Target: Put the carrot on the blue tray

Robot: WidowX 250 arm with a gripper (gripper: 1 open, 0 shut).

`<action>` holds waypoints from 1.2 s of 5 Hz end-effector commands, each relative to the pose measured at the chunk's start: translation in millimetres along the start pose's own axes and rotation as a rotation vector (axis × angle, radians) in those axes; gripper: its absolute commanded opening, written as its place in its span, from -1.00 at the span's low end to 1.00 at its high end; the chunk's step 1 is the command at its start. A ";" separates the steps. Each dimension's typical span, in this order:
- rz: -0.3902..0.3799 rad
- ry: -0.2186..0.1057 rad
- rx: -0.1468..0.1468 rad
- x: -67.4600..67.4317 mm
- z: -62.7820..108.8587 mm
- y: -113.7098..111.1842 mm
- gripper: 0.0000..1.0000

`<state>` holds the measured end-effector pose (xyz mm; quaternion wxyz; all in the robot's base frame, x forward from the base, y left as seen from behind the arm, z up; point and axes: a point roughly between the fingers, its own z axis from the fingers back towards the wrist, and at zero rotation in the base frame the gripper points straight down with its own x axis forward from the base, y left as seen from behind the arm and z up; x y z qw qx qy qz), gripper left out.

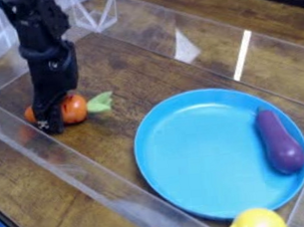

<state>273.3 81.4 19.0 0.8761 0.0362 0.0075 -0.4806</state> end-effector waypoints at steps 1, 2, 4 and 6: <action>0.015 -0.010 0.045 2.0 13.2 8.4 -1.00; 0.018 -0.011 0.049 4.5 14.7 8.0 -1.00; 0.024 -0.015 0.055 9.3 17.4 6.7 -1.00; 0.031 -0.018 0.059 12.4 20.3 6.3 -1.00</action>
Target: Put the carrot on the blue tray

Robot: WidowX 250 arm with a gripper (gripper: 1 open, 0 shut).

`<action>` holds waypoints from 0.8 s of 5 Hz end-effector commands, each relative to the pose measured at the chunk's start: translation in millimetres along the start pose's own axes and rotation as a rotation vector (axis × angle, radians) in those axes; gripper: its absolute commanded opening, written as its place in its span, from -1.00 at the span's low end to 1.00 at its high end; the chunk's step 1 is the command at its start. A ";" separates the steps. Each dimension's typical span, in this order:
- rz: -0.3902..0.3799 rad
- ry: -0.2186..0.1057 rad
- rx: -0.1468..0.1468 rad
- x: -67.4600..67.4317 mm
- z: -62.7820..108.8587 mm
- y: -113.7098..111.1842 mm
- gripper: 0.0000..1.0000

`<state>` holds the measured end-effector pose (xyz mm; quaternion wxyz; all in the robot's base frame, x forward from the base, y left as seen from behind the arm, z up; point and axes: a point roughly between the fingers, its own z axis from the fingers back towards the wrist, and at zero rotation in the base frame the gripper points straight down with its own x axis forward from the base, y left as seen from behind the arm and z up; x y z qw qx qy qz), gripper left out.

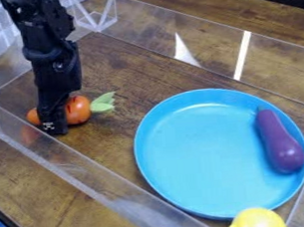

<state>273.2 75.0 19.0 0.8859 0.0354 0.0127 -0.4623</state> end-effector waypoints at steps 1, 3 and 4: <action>-0.008 -0.031 0.069 8.2 21.2 9.3 -1.00; -0.002 -0.033 0.074 10.5 24.3 8.8 -1.00; 0.002 -0.032 0.077 11.5 27.4 7.8 -1.00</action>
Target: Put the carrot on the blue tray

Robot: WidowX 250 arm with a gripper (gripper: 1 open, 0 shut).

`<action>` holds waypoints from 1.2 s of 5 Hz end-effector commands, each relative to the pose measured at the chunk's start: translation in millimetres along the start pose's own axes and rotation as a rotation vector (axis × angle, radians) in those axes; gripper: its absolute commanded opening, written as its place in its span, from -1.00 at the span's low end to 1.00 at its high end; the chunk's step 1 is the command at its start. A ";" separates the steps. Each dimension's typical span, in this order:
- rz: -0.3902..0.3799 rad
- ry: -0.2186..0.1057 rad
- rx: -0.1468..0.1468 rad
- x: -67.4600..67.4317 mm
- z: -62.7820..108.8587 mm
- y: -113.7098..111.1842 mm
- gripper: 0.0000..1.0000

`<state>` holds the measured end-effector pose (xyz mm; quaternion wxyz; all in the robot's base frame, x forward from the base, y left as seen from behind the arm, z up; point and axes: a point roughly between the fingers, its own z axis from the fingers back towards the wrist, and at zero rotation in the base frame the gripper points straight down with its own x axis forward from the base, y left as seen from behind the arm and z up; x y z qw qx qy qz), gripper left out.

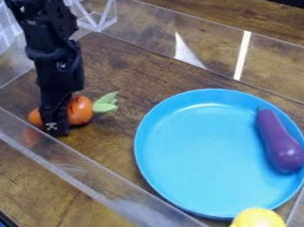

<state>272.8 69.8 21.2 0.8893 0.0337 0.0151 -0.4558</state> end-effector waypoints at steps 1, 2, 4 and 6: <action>-0.007 -0.034 0.085 8.7 28.4 9.8 -1.00; 0.003 -0.030 0.088 10.6 33.7 8.6 -1.00; 0.006 -0.026 0.090 17.4 45.4 2.5 -1.00; 0.002 -0.030 0.091 24.2 52.2 -3.3 -1.00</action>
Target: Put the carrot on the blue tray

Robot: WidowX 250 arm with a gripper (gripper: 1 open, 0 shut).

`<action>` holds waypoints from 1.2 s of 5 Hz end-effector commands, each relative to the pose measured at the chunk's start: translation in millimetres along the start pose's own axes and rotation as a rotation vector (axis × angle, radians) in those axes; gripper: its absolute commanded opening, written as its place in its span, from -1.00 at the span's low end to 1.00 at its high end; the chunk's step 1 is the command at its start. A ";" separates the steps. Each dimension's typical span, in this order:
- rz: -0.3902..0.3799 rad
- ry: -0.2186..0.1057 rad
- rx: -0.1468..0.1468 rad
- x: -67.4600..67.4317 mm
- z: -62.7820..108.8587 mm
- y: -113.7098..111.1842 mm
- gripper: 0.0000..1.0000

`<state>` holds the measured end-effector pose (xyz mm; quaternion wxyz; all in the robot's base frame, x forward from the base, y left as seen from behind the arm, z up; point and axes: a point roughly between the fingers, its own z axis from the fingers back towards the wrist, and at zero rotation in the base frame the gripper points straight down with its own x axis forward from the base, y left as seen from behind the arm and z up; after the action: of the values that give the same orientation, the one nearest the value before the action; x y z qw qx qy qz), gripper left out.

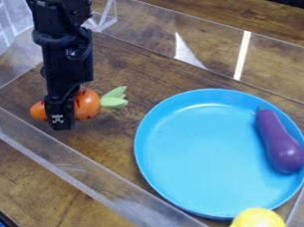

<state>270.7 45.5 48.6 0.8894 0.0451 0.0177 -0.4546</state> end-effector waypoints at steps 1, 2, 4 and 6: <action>-0.004 -0.046 0.078 10.4 28.7 8.0 -1.00; -0.008 -0.048 0.081 11.8 32.0 6.3 -1.00; -0.015 -0.055 0.084 14.5 34.0 4.3 -1.00; -0.030 -0.047 0.075 21.6 38.4 -0.4 -1.00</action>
<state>270.0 27.3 62.8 0.8835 0.0470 0.0175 -0.4657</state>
